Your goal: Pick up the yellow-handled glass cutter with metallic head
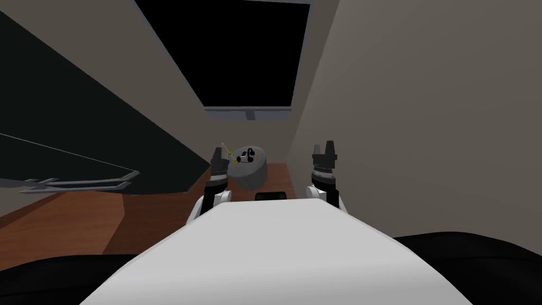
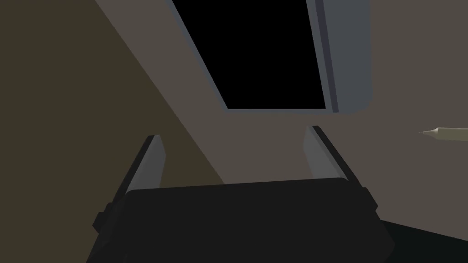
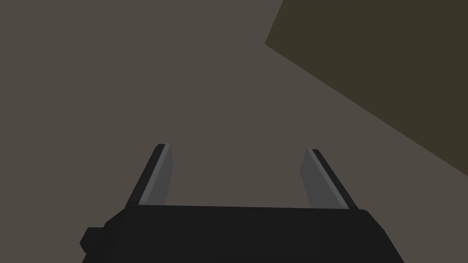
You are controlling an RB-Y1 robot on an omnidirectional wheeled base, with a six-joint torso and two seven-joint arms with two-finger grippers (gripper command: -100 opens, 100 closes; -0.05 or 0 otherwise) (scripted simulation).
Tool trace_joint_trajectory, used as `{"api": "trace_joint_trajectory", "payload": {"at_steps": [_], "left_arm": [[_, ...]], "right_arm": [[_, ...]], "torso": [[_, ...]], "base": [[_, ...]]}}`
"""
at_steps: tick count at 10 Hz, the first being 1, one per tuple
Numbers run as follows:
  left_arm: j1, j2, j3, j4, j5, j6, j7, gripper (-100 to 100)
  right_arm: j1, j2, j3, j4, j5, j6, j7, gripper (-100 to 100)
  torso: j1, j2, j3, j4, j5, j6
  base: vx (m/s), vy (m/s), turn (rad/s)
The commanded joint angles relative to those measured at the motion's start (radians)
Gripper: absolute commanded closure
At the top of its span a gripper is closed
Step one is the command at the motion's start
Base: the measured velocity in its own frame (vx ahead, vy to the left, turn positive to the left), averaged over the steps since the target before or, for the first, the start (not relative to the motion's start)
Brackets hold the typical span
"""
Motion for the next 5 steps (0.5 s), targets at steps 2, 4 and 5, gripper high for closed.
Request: {"api": "trace_joint_trajectory", "payload": {"at_steps": [2,4,5], "left_arm": [[0.032,0.068,0.012,0.034,-0.055,0.033,0.026,-100],[0.056,0.116,0.023,0.073,-0.099,0.063,0.051,-100],[0.07,0.14,0.027,0.095,-0.121,0.08,0.065,-100]], "right_arm": [[0.0,0.0,0.0,0.0,0.0,0.0,0.0,0],[0.0,0.0,0.0,0.0,0.0,0.0,0.0,0],[0.0,0.0,0.0,0.0,0.0,0.0,0.0,0]], "torso": [[0.0,0.0,0.0,0.0,0.0,0.0],[0.001,0.002,0.001,0.001,0.0,0.0],[0.0,0.001,0.001,0.0,0.0,0.0]], "base": [[-0.188,0.0,-0.329],[-0.194,-0.023,-0.35],[-0.168,-0.057,-0.356]]}}
